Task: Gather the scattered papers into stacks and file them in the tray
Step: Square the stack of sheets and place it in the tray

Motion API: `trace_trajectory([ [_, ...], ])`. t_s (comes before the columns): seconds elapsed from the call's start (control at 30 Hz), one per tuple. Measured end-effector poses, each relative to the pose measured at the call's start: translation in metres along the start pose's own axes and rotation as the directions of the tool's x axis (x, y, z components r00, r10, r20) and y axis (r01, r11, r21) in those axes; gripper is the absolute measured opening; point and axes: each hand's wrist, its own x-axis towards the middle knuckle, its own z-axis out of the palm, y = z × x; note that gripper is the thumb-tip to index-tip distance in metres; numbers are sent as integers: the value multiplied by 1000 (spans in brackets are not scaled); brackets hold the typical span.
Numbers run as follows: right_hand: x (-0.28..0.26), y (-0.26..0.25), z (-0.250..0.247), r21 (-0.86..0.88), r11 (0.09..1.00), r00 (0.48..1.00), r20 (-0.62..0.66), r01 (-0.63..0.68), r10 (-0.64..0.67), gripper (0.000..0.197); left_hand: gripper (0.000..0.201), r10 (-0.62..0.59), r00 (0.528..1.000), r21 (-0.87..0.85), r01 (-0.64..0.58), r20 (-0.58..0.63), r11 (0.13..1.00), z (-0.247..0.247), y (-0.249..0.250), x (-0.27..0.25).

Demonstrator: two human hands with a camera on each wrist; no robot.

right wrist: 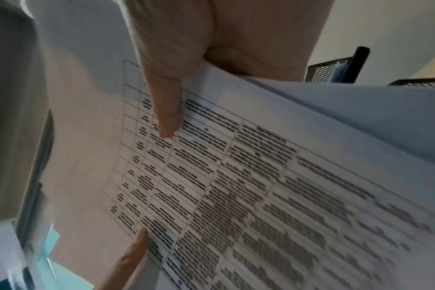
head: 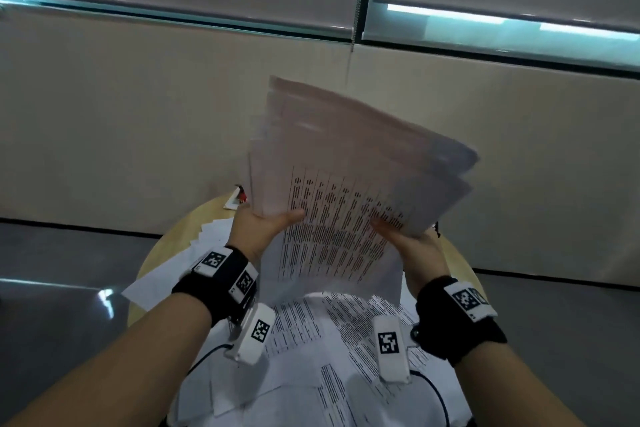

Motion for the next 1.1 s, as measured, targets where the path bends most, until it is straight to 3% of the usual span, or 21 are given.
trace_trajectory([
  [0.17,-3,6,-4,-53,999,1000,9,8,-8,31,84,21,998,62,-25,59,998,-3,-7,-1],
  [0.37,3,8,5,-4,1000,999,41,-29,29,38,70,31,999,-3,-31,36,1000,0,-4,3],
  [0.47,6,-2,14,69,998,999,53,-5,2,49,51,48,998,-108,-51,-30,993,10,4,4],
  [0.6,6,-9,11,27,999,1000,7,30,-31,27,69,69,995,-141,-79,-75,987,10,-1,6],
  [0.67,7,-5,6,-17,1000,1000,-11,23,-23,35,57,78,995,-81,-84,-68,993,8,-8,4],
  [0.77,6,0,9,-32,999,999,-32,0,-1,74,53,45,998,-78,-48,-48,996,13,-12,-1],
  [0.8,7,1,10,-24,1000,999,-50,0,-1,78,54,35,998,-98,-39,-49,994,15,-12,0],
  [0.97,13,2,11,-47,998,995,-92,43,-48,38,43,20,997,-125,-29,-71,992,26,-8,0],
  [1.1,11,0,13,-83,993,994,-67,83,-88,48,54,0,1000,-57,-1,-23,998,23,-15,-2],
])
